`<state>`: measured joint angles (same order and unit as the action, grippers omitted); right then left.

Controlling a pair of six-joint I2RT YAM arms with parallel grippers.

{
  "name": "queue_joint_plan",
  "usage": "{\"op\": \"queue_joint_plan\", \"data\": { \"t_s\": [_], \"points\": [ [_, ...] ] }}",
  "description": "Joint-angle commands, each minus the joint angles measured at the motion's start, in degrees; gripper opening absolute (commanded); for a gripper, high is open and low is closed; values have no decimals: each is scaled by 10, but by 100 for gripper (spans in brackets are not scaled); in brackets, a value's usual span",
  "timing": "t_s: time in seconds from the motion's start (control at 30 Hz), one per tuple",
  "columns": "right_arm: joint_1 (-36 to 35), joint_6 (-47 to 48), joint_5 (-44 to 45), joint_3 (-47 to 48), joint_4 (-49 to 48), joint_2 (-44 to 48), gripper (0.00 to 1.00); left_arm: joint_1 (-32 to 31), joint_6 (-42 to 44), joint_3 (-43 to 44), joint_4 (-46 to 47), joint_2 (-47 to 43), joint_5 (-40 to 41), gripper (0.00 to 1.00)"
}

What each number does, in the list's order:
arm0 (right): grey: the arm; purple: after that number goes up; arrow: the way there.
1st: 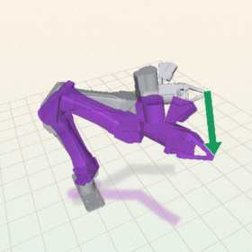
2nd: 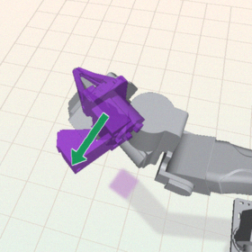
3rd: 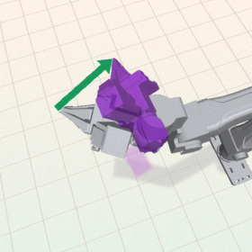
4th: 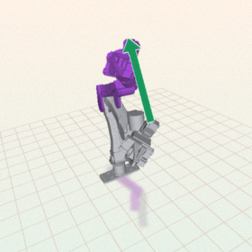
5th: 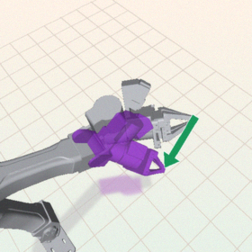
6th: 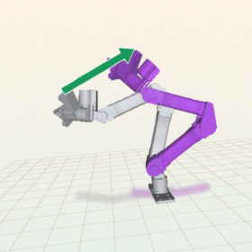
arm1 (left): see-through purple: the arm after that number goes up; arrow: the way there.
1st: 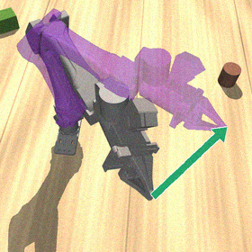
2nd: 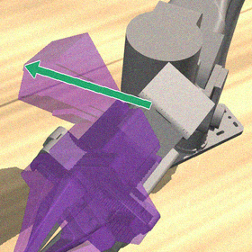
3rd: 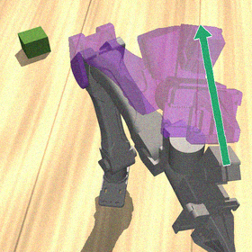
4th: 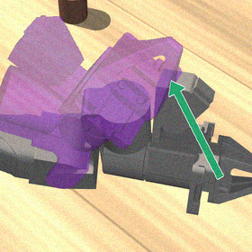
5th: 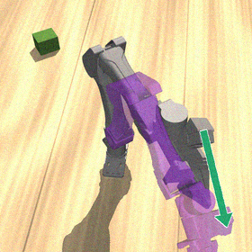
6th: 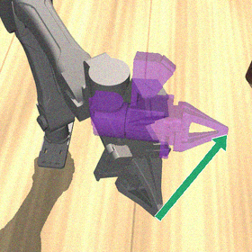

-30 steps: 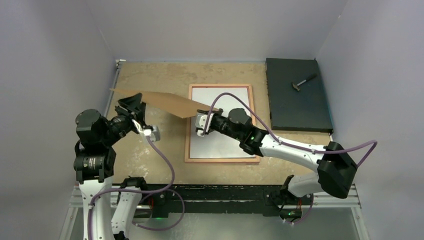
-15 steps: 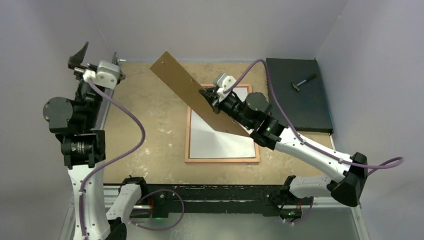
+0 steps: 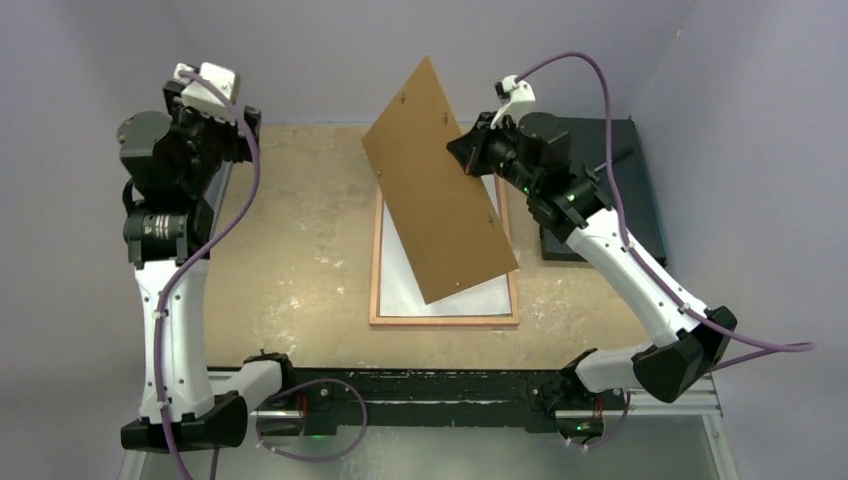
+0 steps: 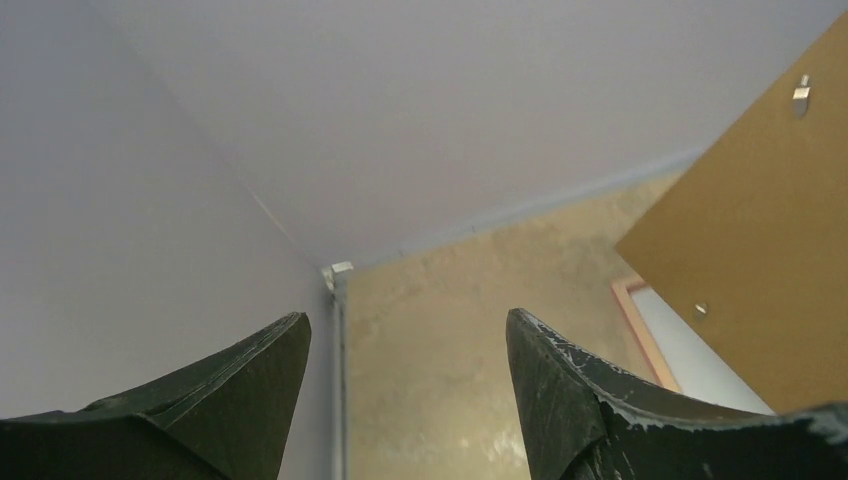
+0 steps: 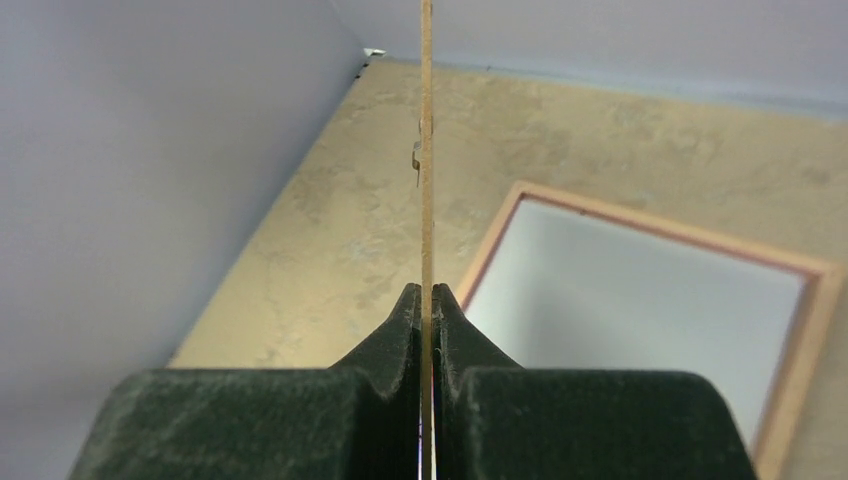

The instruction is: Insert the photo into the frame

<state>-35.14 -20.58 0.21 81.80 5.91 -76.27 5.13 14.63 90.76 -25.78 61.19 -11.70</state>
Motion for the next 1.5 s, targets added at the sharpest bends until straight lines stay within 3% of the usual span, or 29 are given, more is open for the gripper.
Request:
{"op": "queue_joint_plan", "data": {
  "t_s": [0.0,0.27,0.4,0.6,0.77,1.1,1.47],
  "points": [
    [56,-167,-95,45,45,-22,0,0,-21,-30,-93,29,2,70],
    [199,-326,-269,-75,-54,-31,0,0,9,-117,-148,101,-67,72],
    [241,-404,-315,-176,-169,-22,0,0,28,-172,-126,118,-102,69],
    [247,-428,-298,-263,-284,-31,0,-5,14,-241,-64,167,-154,65],
    [257,-437,-294,-304,-354,-44,0,-16,-22,-230,-56,255,-203,57],
    [273,-481,-260,-395,-472,-56,0,-63,-80,-288,85,303,-253,57],
    [288,-505,-282,-449,-571,-103,0,-115,-113,-312,162,345,-236,52]
  ]
}}
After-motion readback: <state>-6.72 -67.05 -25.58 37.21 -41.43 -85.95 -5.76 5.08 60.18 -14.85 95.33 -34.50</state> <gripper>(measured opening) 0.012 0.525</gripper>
